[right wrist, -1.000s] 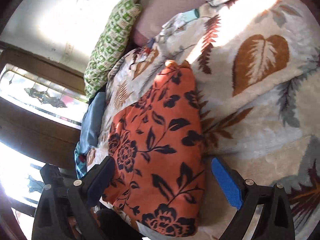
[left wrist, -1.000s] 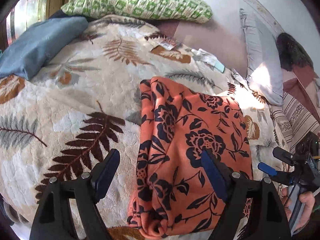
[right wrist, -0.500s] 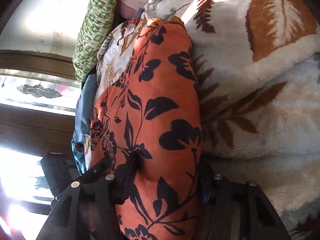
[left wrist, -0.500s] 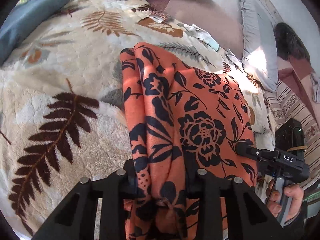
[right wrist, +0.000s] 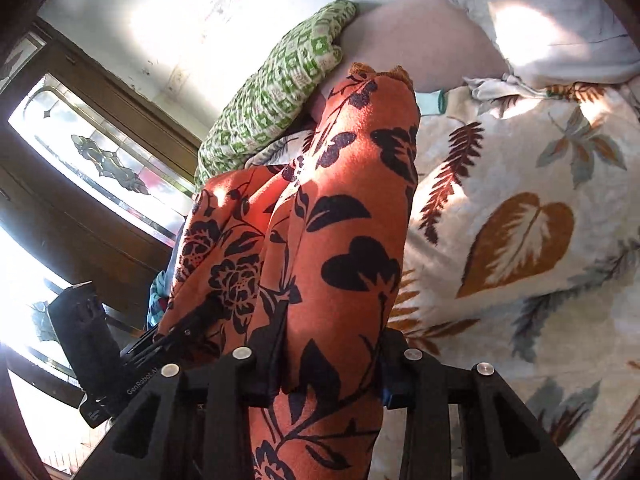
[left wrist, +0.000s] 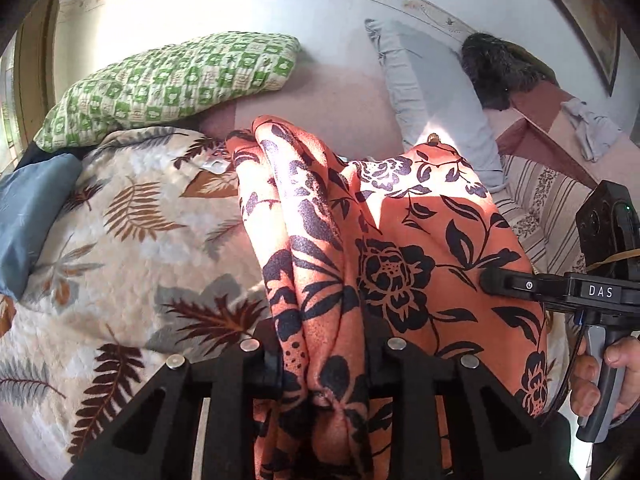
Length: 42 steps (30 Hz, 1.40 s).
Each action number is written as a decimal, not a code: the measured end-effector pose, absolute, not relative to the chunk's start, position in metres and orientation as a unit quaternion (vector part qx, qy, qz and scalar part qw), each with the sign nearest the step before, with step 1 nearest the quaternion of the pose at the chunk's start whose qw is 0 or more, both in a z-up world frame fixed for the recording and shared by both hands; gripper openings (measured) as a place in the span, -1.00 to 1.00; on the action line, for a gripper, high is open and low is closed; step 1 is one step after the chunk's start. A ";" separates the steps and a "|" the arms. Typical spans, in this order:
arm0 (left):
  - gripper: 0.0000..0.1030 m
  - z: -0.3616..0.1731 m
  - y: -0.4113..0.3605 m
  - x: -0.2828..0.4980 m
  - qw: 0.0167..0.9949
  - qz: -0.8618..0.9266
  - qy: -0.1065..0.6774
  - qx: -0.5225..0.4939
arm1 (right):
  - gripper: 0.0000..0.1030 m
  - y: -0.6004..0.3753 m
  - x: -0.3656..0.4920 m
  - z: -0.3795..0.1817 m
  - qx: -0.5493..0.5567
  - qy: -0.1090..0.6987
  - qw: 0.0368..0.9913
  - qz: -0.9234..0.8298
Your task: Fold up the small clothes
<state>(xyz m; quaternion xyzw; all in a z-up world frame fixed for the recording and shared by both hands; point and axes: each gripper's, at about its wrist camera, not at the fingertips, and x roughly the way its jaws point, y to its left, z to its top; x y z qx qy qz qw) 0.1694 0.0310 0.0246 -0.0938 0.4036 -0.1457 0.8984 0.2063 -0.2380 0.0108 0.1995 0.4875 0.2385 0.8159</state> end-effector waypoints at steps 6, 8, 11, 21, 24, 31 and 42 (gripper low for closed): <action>-0.26 -0.048 -0.002 0.199 0.868 -0.138 0.469 -0.093 | -0.12 -0.282 0.217 -0.042 0.235 0.519 0.793 0.216; -0.13 -0.099 -0.009 0.210 0.835 -0.112 0.532 -0.084 | 0.00 -0.294 0.220 -0.087 0.248 0.555 0.777 0.166; 0.46 -0.102 0.013 0.199 0.846 -0.083 0.513 -0.119 | 0.29 -0.309 0.213 -0.126 0.269 0.580 0.760 0.117; 0.46 -0.050 0.040 0.147 0.880 -0.108 0.447 -0.117 | 0.47 -0.282 0.161 -0.040 0.263 0.492 0.805 0.203; 0.48 -0.101 0.025 0.148 0.847 -0.066 0.523 -0.065 | 0.64 -0.259 0.153 -0.080 0.235 0.542 0.782 0.200; 0.53 -0.054 0.020 0.122 0.877 -0.054 0.476 -0.040 | 0.63 -0.263 0.129 -0.052 0.203 0.516 0.819 0.151; 0.69 -0.011 -0.014 0.072 0.892 -0.058 0.448 0.004 | 0.67 -0.263 0.064 -0.034 0.040 0.508 0.860 0.026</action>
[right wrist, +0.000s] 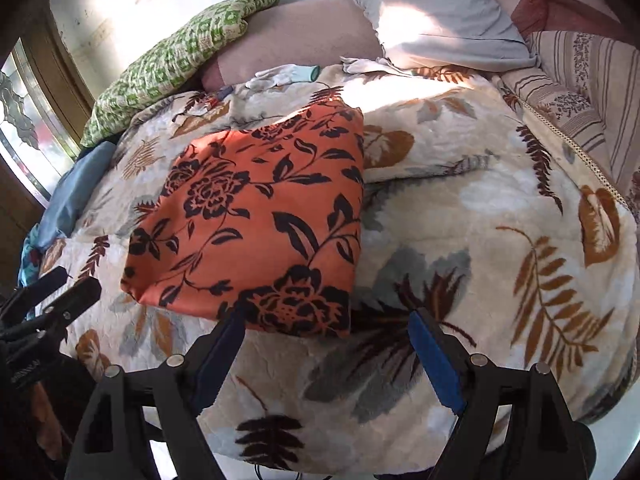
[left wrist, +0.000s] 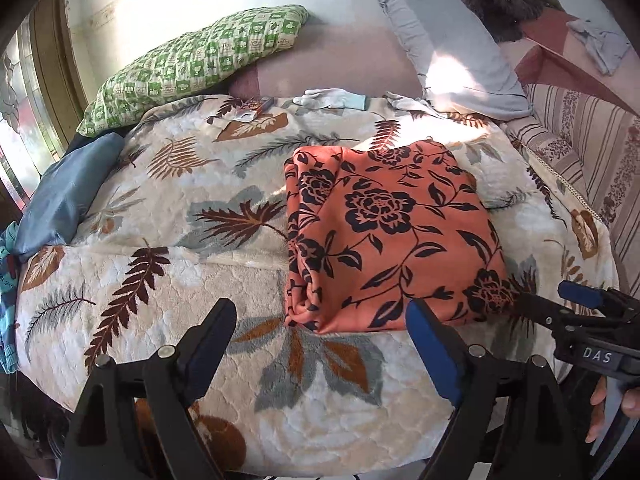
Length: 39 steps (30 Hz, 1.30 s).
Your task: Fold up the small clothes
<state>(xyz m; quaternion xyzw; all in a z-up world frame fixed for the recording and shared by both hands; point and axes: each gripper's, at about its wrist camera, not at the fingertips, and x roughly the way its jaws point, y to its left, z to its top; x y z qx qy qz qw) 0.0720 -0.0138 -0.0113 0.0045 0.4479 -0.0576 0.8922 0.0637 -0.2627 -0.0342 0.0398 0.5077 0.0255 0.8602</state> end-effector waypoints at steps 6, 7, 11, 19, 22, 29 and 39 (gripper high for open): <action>0.69 -0.003 -0.019 0.057 0.895 -0.060 0.441 0.008 | 0.67 -0.262 0.052 -0.029 0.041 0.503 0.863 0.019; 0.69 -0.003 -0.019 0.055 0.896 -0.059 0.441 0.008 | 0.67 -0.260 0.050 -0.027 0.037 0.502 0.864 0.021; 0.69 -0.005 -0.016 0.054 0.895 -0.055 0.442 0.008 | 0.67 -0.257 0.052 -0.022 0.034 0.501 0.864 0.030; 0.69 -0.018 -0.003 0.065 0.887 -0.051 0.458 -0.002 | 0.67 -0.260 0.075 -0.026 0.060 0.510 0.857 0.053; 0.69 -0.028 0.015 0.080 0.880 -0.046 0.470 -0.039 | 0.67 -0.278 0.096 -0.032 0.108 0.513 0.850 0.056; 0.69 -0.052 0.023 0.121 0.864 -0.047 0.496 -0.068 | 0.67 -0.314 0.175 -0.066 0.222 0.539 0.810 0.063; 0.69 -0.087 -0.009 0.160 0.850 -0.074 0.520 -0.025 | 0.67 -0.328 0.286 -0.094 0.264 0.530 0.804 0.052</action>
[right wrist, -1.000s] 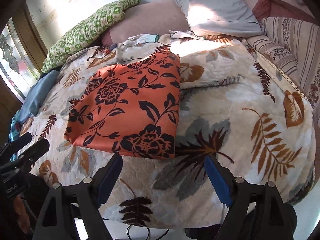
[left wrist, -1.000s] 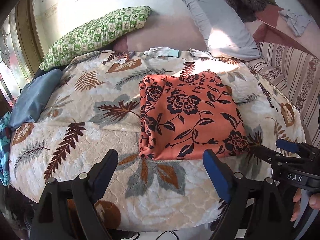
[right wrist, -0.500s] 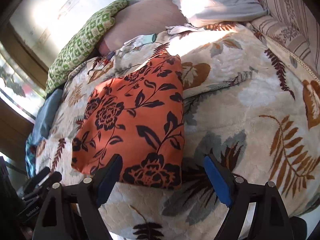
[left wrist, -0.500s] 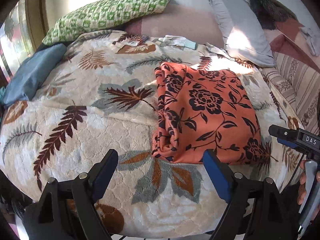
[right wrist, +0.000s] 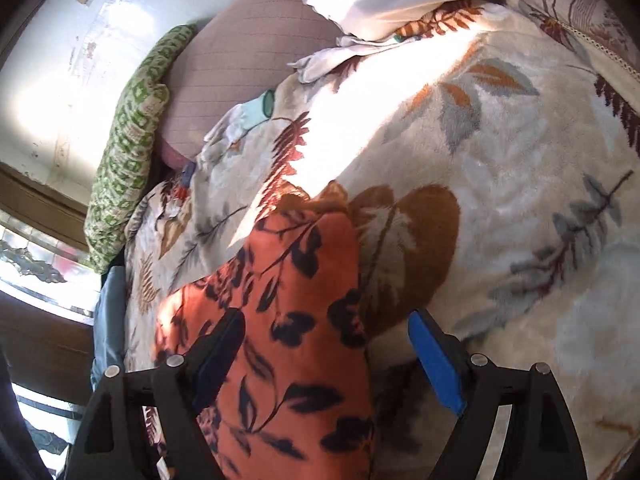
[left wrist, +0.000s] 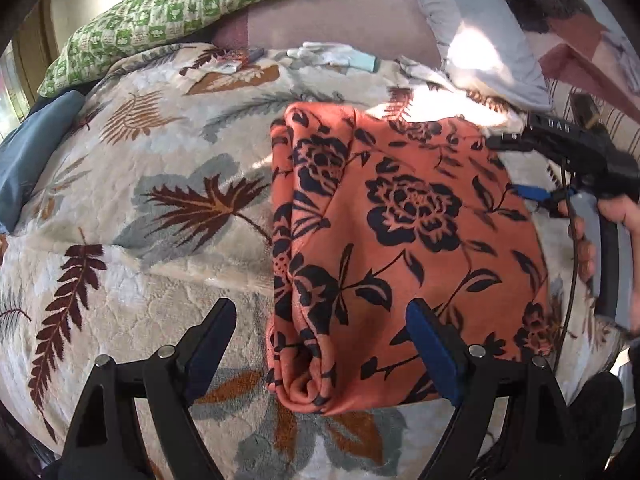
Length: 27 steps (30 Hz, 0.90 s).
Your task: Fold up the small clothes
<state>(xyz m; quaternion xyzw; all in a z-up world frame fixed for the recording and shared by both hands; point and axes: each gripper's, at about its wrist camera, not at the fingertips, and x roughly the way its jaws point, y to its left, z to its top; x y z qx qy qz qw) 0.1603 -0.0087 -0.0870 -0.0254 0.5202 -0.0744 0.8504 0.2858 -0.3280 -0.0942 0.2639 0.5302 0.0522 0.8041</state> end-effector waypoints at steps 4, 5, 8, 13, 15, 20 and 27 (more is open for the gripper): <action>0.84 -0.114 0.002 0.165 0.834 -0.065 0.544 -0.068 | -0.29 -0.314 0.304 -0.115 0.244 0.544 0.796 0.108; 0.86 -0.115 0.004 0.165 0.833 -0.068 0.544 -0.070 | -0.34 -0.308 0.301 -0.108 0.230 0.542 0.802 0.107; 0.92 -0.115 0.003 0.164 0.839 -0.072 0.537 -0.056 | -0.37 -0.290 0.284 -0.075 0.161 0.497 0.847 0.096; 0.94 -0.113 0.000 0.162 0.838 -0.064 0.539 -0.055 | 0.26 -0.310 0.286 -0.114 0.206 0.536 0.817 0.043; 0.94 -0.113 0.002 0.161 0.838 -0.063 0.539 -0.053 | 0.46 -0.310 0.275 -0.098 0.214 0.523 0.823 0.056; 0.94 -0.108 0.004 0.157 0.839 -0.056 0.539 -0.053 | 0.47 -0.298 0.223 -0.036 0.209 0.469 0.852 0.105; 0.94 -0.088 0.007 0.141 0.849 -0.054 0.524 -0.046 | 0.68 -0.276 0.177 -0.089 0.221 0.525 0.808 0.154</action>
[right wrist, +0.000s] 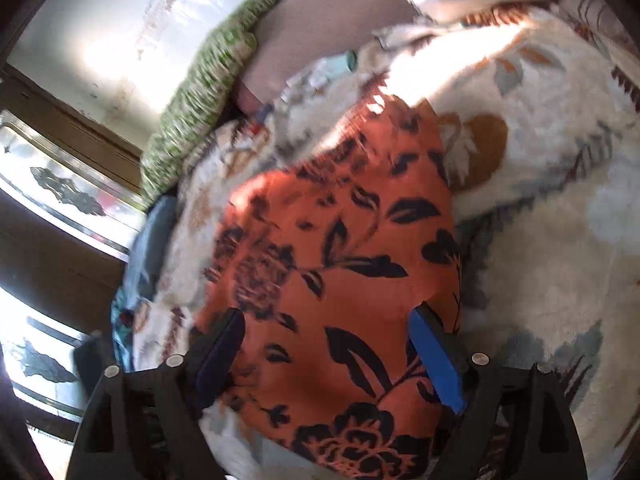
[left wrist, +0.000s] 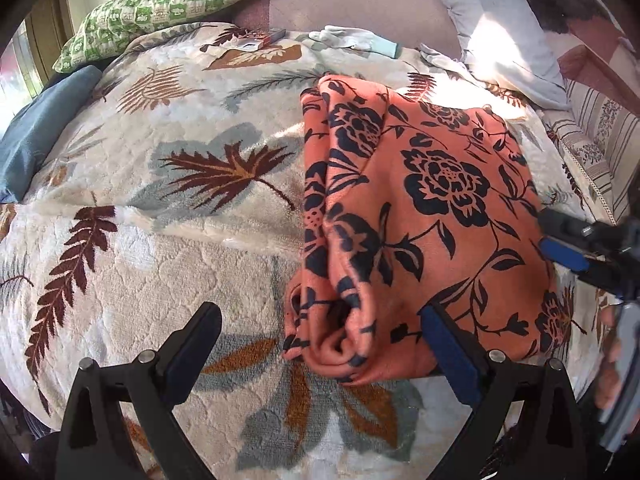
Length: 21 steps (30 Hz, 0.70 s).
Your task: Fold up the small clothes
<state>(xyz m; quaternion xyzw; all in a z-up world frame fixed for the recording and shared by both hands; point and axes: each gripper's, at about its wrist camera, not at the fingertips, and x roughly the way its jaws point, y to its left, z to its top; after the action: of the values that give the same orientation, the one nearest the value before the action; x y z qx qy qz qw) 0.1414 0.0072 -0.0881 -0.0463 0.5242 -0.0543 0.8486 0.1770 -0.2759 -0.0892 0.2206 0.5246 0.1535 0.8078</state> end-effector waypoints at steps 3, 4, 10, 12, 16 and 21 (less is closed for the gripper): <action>0.94 -0.074 0.011 0.130 0.861 -0.049 0.505 -0.029 | 0.68 -0.271 0.170 -0.071 0.212 0.508 0.824 0.138; 0.94 -0.071 0.014 0.128 0.864 -0.041 0.501 -0.027 | 0.68 -0.266 0.169 -0.060 0.208 0.506 0.825 0.143; 0.94 -0.067 0.025 0.116 0.864 -0.035 0.500 -0.052 | 0.74 -0.251 0.143 -0.062 0.196 0.505 0.826 0.159; 0.94 -0.065 0.024 0.111 0.862 -0.036 0.502 -0.052 | 0.74 -0.256 0.148 -0.106 0.209 0.557 0.790 0.149; 0.94 -0.062 0.027 0.105 0.869 -0.031 0.493 -0.037 | 0.74 -0.252 0.140 -0.073 0.204 0.526 0.813 0.144; 0.94 -0.064 0.030 0.104 0.862 -0.030 0.502 -0.064 | 0.74 -0.251 0.140 -0.081 0.187 0.529 0.814 0.151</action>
<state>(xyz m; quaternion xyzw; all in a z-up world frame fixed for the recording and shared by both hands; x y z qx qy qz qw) 0.1041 0.0303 -0.0643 -0.0638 0.5022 -0.0303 0.8619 0.1404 -0.2511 -0.0807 0.1866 0.5292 0.1513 0.8138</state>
